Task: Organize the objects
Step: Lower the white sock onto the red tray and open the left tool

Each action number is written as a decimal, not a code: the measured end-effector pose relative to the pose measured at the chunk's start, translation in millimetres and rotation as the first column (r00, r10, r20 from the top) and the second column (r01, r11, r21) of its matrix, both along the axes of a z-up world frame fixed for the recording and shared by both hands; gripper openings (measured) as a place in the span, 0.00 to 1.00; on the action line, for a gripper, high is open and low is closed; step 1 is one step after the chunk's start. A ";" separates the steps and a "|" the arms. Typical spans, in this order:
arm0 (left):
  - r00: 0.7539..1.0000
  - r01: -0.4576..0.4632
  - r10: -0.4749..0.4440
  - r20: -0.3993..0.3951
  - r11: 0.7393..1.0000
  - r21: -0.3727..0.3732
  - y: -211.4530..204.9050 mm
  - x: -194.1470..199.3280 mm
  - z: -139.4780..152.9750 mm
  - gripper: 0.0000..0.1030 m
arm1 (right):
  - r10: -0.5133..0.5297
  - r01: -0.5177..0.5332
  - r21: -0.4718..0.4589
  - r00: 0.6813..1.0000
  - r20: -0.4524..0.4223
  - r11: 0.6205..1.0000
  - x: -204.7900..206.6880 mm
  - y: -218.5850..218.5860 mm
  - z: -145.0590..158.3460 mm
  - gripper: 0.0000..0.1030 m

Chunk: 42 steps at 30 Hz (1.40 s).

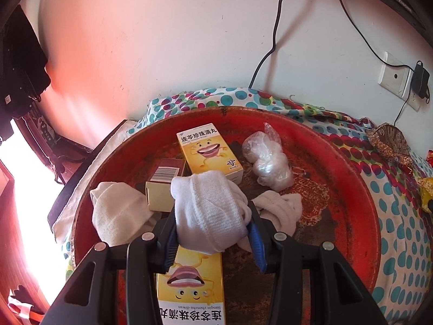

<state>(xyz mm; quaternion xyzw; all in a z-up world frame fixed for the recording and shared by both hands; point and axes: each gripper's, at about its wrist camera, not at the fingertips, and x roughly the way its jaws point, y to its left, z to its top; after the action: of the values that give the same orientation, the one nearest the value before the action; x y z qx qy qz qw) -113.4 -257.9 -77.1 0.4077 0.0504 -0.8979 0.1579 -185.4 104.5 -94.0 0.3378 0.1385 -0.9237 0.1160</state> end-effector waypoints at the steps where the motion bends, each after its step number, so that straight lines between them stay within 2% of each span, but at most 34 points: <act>1: 1.000 -0.001 0.001 -0.003 1.000 0.004 -1.9 -0.1 -0.2 0.43 | 0.000 0.000 0.001 1.000 0.000 1.000 -0.4 0.2 0.0 0.57; 8: 1.000 -0.010 0.010 0.016 1.000 0.012 -7.0 -2.2 -2.4 0.47 | -0.003 0.003 0.018 1.000 -0.002 1.000 0.2 3.9 -0.3 0.58; 11: 0.999 -0.039 0.039 0.025 0.999 -0.012 -7.4 0.1 -1.9 0.55 | -0.004 0.004 0.022 1.000 -0.001 1.000 -0.4 5.3 -1.0 0.58; 16: 1.000 -0.027 0.028 0.009 0.995 -0.096 0.8 7.7 4.4 0.56 | -0.007 0.007 0.026 1.000 0.001 1.000 -0.5 3.2 -1.5 0.59; 23: 1.000 0.006 -0.007 -0.028 0.998 -0.062 12.3 23.2 20.4 0.64 | -0.009 0.009 0.031 1.000 -0.001 0.999 -0.4 1.8 -0.9 0.59; 28: 0.998 0.032 -0.034 -0.051 0.999 -0.044 27.6 39.0 26.4 0.65 | -0.010 0.010 0.028 1.000 -0.001 1.000 0.2 -1.2 -0.4 0.59; 35: 0.995 0.050 -0.053 -0.090 0.998 -0.029 55.1 68.8 21.6 0.65 | -0.029 0.029 0.004 0.999 -0.017 1.000 0.4 10.7 2.4 0.58; 39: 0.994 0.035 -0.036 -0.101 0.999 -0.014 66.0 84.7 12.9 0.66 | -0.038 0.038 -0.014 0.998 -0.041 0.999 3.4 16.7 6.3 0.57; 42: 0.992 0.021 -0.025 -0.120 0.999 -0.030 73.2 97.7 9.7 0.66 | -0.043 0.043 -0.009 0.997 -0.056 0.999 5.5 17.7 8.0 0.57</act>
<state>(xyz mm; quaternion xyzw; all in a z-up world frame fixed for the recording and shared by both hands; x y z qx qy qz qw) -15.7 -184.7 -67.4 0.3509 0.0422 -0.9233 0.1500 -179.9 122.2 -86.0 0.3140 0.1306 -0.9357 0.0936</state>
